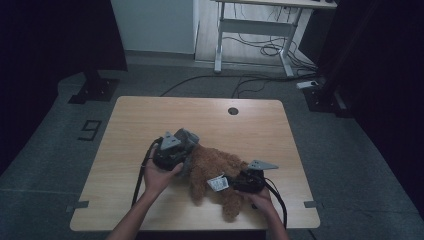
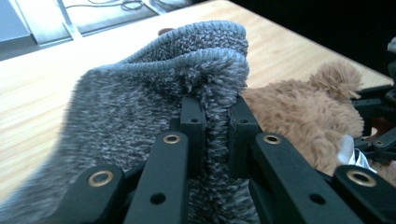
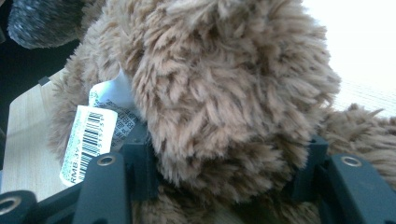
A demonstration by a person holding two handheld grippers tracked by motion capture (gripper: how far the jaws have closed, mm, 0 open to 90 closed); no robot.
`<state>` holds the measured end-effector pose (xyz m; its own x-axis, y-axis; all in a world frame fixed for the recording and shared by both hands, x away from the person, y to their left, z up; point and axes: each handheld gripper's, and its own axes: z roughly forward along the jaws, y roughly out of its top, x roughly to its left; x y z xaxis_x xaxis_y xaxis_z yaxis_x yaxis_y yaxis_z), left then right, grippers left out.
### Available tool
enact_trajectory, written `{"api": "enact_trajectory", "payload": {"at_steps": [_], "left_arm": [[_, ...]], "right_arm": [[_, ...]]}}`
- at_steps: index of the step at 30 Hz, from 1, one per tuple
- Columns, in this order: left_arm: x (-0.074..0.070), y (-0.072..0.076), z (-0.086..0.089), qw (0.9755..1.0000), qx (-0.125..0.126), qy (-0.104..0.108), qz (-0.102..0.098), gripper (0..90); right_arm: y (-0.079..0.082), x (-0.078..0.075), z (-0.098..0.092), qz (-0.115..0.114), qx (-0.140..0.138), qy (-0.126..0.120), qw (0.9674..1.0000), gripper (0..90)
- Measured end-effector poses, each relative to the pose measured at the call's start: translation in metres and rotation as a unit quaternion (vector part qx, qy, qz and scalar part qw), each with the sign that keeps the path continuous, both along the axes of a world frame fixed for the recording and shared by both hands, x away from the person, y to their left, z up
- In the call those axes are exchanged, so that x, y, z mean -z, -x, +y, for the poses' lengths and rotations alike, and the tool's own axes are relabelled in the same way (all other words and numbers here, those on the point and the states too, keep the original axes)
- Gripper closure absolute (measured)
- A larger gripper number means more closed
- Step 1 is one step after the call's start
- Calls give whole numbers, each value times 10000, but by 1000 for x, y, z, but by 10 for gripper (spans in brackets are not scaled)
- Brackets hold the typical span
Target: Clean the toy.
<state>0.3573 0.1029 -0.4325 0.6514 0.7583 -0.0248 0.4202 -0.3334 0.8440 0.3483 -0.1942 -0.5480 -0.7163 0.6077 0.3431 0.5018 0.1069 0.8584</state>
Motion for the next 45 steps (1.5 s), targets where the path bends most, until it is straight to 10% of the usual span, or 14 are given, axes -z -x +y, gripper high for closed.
{"api": "enact_trajectory", "payload": {"at_steps": [45], "left_arm": [[16, -10, 25, 9995, -55, 126, 285, 805]], "right_arm": [[4, 4, 3, -188, 101, -102, 9997, 397]]}}
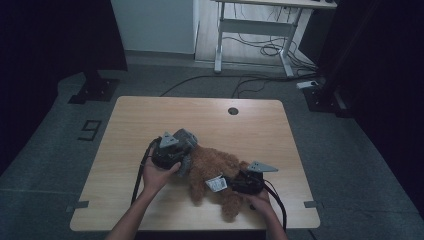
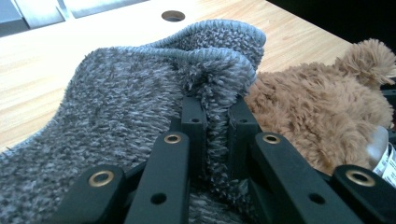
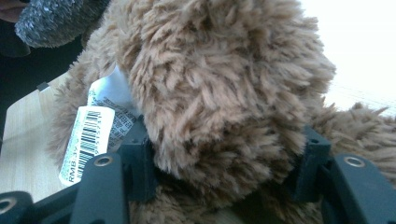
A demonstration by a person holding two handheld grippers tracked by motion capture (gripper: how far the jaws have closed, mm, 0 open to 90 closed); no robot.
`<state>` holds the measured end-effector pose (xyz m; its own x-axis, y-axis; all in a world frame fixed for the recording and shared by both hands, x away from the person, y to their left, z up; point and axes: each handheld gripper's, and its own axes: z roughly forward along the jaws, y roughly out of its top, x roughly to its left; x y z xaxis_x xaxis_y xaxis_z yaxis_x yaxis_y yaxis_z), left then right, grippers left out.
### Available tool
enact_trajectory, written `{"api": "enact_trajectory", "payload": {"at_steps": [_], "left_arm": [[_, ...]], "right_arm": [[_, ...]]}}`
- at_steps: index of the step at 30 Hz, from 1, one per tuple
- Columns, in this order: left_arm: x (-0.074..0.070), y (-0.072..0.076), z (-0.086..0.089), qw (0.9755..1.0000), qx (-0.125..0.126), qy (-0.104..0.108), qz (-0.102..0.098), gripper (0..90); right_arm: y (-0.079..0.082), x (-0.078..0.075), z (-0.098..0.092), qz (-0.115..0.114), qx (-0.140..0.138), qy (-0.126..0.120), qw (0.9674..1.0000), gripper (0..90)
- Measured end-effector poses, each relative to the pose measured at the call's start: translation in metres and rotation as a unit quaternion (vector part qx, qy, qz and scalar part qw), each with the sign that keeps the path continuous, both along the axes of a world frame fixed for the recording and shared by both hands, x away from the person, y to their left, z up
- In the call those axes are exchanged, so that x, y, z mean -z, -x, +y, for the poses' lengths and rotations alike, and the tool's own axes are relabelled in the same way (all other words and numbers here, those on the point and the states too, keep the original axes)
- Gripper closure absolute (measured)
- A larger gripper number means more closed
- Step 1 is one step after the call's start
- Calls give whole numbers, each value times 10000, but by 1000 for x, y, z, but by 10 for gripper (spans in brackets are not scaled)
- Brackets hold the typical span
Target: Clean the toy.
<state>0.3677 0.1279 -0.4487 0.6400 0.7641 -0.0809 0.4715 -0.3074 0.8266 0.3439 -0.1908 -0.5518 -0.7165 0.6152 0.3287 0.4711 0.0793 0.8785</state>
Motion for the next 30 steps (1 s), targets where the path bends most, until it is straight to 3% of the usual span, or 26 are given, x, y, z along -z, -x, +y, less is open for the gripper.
{"api": "enact_trajectory", "payload": {"at_steps": [12, 30], "left_arm": [[-2, -1, 11, 10000, -47, 63, 61, 806], [0, -1, 37, 9989, -476, -3, 42, 809]], "right_arm": [[1, 0, 2, -4, 26, 2, 10000, 391], [0, 0, 1, 15, 5, 16, 10000, 398]]}}
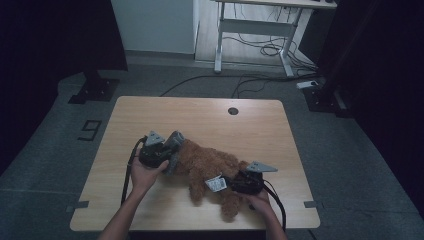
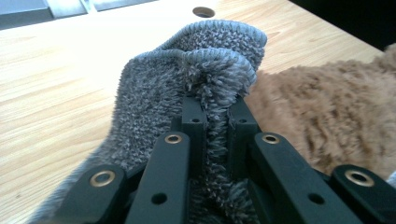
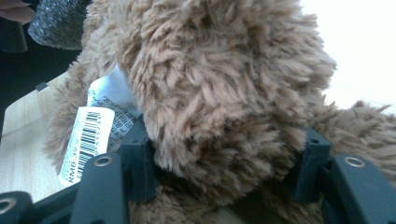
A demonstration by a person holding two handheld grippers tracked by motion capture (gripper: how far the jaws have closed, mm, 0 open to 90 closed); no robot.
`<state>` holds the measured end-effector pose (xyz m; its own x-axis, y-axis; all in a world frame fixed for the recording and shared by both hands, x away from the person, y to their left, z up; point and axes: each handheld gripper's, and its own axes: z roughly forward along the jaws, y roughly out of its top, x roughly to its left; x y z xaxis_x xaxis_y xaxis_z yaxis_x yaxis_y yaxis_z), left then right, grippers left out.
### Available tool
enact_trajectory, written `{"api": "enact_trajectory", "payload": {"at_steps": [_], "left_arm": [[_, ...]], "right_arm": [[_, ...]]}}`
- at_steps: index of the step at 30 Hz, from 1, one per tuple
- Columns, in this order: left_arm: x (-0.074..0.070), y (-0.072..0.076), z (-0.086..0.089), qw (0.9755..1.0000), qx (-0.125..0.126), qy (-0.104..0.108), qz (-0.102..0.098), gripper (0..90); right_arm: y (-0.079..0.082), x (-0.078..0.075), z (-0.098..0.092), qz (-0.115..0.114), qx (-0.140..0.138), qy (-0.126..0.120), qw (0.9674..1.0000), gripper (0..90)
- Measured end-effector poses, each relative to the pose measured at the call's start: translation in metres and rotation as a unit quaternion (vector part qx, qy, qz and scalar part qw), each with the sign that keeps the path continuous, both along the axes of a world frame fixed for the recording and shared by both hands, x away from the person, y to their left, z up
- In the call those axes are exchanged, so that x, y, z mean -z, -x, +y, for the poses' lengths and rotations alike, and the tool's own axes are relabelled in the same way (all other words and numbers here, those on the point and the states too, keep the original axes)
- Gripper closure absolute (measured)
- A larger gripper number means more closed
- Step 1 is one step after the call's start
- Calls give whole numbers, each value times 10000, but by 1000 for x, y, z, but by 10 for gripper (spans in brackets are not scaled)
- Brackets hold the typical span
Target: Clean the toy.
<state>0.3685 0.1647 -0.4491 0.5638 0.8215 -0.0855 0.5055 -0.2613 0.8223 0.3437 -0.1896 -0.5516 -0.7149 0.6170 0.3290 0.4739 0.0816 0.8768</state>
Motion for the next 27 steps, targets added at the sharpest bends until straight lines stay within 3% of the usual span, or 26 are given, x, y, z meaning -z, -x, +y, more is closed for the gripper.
{"api": "enact_trajectory", "payload": {"at_steps": [6, 10, 24, 27], "left_arm": [[16, -3, 14, 9995, -250, -68, 187, 810], [26, -3, 19, 9992, -280, 72, 282, 812], [37, -4, 23, 9984, -333, -24, 457, 811], [48, -6, 27, 9971, -367, -51, 658, 810]], "right_arm": [[-1, 0, 0, 8, -1, -4, 10000, 400], [-1, 0, 0, 5, 0, -3, 10000, 401], [0, 0, 0, -1, 3, -6, 10000, 403], [-1, 0, -1, 8, -9, 2, 10000, 404]]}}
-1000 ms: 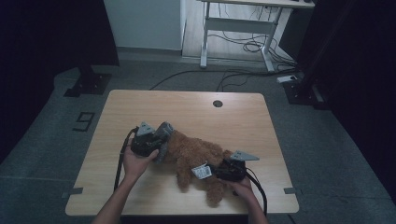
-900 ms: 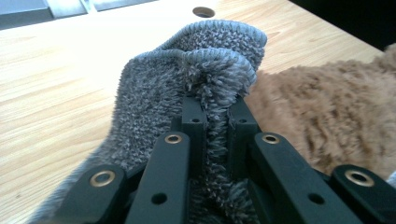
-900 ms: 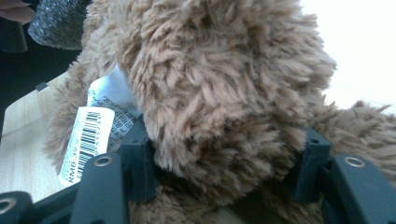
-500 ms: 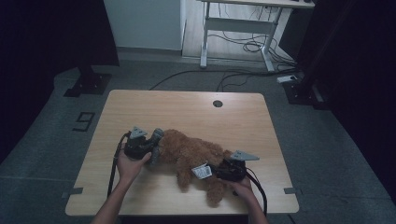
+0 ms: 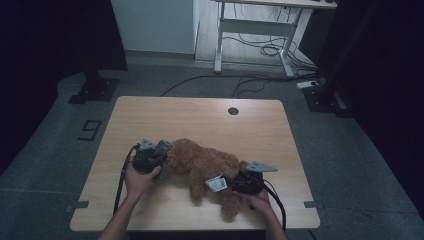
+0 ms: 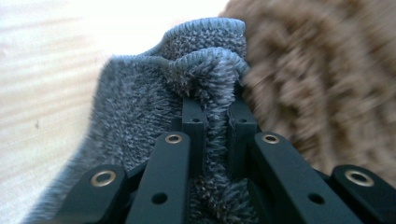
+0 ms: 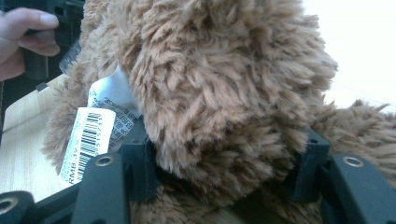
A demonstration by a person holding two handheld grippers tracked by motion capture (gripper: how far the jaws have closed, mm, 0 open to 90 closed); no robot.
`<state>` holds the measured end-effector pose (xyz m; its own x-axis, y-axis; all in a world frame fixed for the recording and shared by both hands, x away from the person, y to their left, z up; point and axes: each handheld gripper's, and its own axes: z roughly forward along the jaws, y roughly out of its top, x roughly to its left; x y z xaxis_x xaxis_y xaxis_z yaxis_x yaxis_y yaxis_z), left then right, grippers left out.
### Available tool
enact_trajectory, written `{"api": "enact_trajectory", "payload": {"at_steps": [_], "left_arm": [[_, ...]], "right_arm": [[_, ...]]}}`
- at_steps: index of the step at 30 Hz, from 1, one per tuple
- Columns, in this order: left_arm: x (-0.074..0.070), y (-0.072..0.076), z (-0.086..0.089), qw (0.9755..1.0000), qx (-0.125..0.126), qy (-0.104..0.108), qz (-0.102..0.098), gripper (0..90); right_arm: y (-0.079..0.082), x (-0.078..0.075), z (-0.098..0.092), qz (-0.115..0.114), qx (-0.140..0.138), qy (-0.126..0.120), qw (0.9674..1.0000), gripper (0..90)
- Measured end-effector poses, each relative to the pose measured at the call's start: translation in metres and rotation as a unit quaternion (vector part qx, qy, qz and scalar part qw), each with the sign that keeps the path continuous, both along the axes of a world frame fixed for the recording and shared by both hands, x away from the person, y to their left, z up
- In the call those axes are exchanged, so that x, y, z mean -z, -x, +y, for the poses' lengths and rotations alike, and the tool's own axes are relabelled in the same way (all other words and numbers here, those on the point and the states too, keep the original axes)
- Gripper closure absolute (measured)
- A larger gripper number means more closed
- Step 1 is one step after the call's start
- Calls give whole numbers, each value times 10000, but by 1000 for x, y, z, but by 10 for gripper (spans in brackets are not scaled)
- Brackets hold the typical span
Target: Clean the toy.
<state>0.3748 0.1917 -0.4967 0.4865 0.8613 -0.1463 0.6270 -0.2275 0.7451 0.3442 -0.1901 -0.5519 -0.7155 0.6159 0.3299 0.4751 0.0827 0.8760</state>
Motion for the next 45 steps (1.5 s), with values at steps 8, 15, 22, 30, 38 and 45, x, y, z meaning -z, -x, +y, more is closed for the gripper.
{"api": "enact_trajectory", "payload": {"at_steps": [8, 15, 22, 30, 38, 45], "left_arm": [[11, -2, 1, 9998, -59, 37, 168, 810], [8, -3, -1, 9998, -65, 23, 168, 811], [6, -6, -3, 9998, -118, 76, 168, 810], [-7, -1, -6, 10000, -61, -2, -6, 810], [-26, 3, -12, 9994, 3, -58, -326, 810], [-31, 6, -17, 9992, 22, -77, -403, 809]], "right_arm": [[-1, 0, -1, 14, -10, -19, 10000, 409], [-2, 1, -2, 68, -24, -71, 9999, 409], [-6, 1, -3, 116, -9, -115, 9999, 413], [-7, 1, -4, 140, -14, -126, 9998, 413], [-7, 1, -5, 167, 11, -134, 9998, 414], [-7, 1, -5, 172, 10, -133, 9998, 413]]}}
